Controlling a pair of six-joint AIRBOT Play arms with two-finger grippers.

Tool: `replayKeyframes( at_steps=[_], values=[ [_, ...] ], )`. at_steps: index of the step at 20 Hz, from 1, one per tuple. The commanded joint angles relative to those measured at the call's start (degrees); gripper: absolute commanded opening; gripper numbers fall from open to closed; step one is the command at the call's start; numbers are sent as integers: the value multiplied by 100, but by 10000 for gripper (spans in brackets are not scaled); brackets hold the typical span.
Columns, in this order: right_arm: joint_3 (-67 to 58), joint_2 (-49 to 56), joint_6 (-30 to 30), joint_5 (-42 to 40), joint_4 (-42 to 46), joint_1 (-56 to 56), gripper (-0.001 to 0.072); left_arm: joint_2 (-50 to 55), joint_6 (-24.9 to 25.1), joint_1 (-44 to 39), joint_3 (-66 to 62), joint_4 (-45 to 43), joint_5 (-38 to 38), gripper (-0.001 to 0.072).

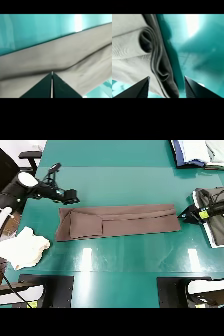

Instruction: Fold the shirts.

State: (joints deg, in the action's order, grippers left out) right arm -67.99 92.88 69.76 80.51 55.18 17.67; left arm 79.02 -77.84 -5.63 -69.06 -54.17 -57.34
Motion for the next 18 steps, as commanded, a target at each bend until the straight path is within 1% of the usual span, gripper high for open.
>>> replayKeyframes(
  at_steps=[1,2,3,4,5,6,7,9,12,15,18],
  values=[
    [369,190,-195,-195,-494,9,516,59,-291,-726,-11,63,682,33],
    [369,269,-205,-219,-562,-111,516,125,-407,-942,-11,63,780,33],
    [367,345,-361,-275,-737,-227,513,199,-498,-1132,-11,63,835,32],
    [369,389,-472,-387,-916,-326,480,297,-581,-1335,-13,63,918,32],
    [367,387,-481,-520,-999,-420,321,400,-643,-1510,-17,72,1029,33],
    [367,334,-520,-654,-1064,-498,133,525,-640,-1681,-22,129,1165,32],
    [365,225,-640,-748,-1067,-540,18,656,-640,-1829,-59,234,1259,32],
    [264,-116,-691,-719,-1064,-551,18,990,-640,-2057,-293,313,1266,32],
    [-269,-743,-660,-297,-1067,-671,18,1561,-640,-2350,-778,334,1191,32],
    [-955,-1366,-339,-208,-1067,-1158,18,1991,-638,-2610,-1104,365,1189,32],
    [-1591,-1725,-50,-247,-1071,-1770,18,2214,-638,-2726,-1178,374,1193,32]
  ],
)
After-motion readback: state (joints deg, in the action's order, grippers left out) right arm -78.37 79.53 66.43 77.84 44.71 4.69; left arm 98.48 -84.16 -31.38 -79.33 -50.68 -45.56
